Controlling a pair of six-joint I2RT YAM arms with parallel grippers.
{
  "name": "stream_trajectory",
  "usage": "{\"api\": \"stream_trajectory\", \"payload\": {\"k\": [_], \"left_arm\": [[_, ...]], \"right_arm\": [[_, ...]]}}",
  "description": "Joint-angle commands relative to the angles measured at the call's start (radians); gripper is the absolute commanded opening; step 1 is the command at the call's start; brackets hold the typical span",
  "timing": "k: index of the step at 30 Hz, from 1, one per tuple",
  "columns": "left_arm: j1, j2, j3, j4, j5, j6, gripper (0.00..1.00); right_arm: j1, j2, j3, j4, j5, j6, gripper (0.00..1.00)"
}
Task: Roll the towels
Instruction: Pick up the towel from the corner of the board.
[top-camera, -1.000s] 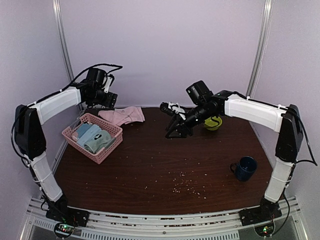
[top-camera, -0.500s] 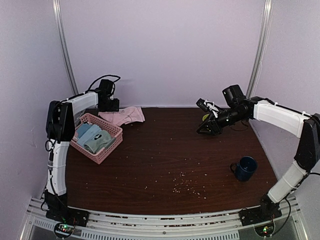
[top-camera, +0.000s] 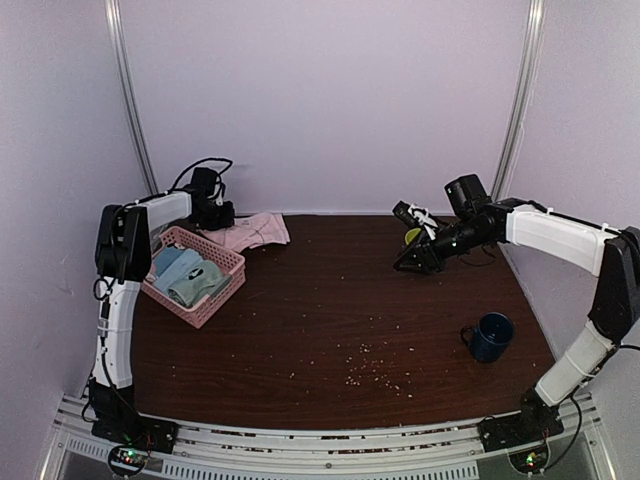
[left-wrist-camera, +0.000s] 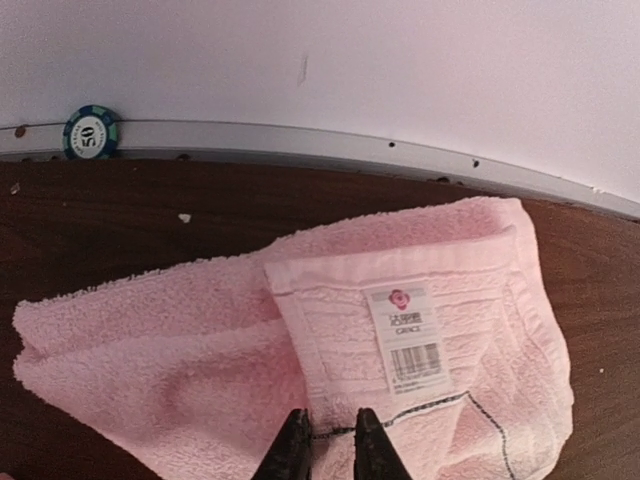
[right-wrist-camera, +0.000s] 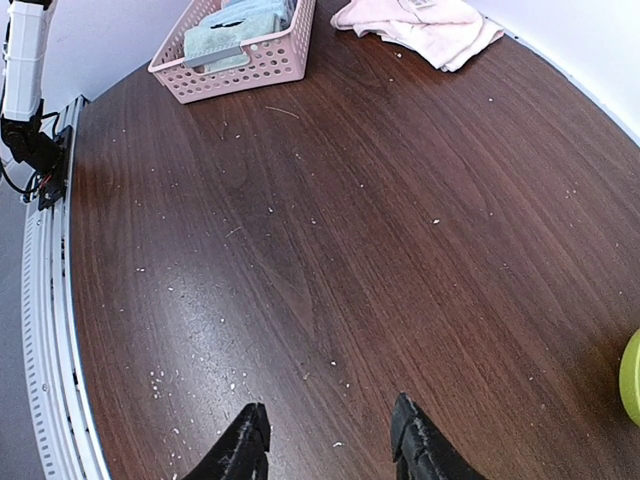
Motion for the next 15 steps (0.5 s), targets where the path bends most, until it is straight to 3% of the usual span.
{"api": "stream_trajectory", "payload": {"k": [1,7,11,15], "left_arm": [[-0.005,0.005,0.004,0.096,0.108,0.003,0.14],[-0.005,-0.006,-0.006,0.096,0.135,0.020,0.00],[-0.022,-0.050,-0.024,0.113,0.182,0.060,0.00],[-0.114,-0.200,-0.063,0.142,0.220,0.138,0.00]], "right_arm": [[-0.007,0.010,-0.014,0.023,-0.008,0.014,0.44],[-0.006,0.012,-0.007,0.023,-0.011,0.017,0.44],[-0.006,0.007,-0.004,0.019,-0.008,0.017,0.43],[-0.009,-0.002,0.026,0.001,0.002,0.014,0.43]]}}
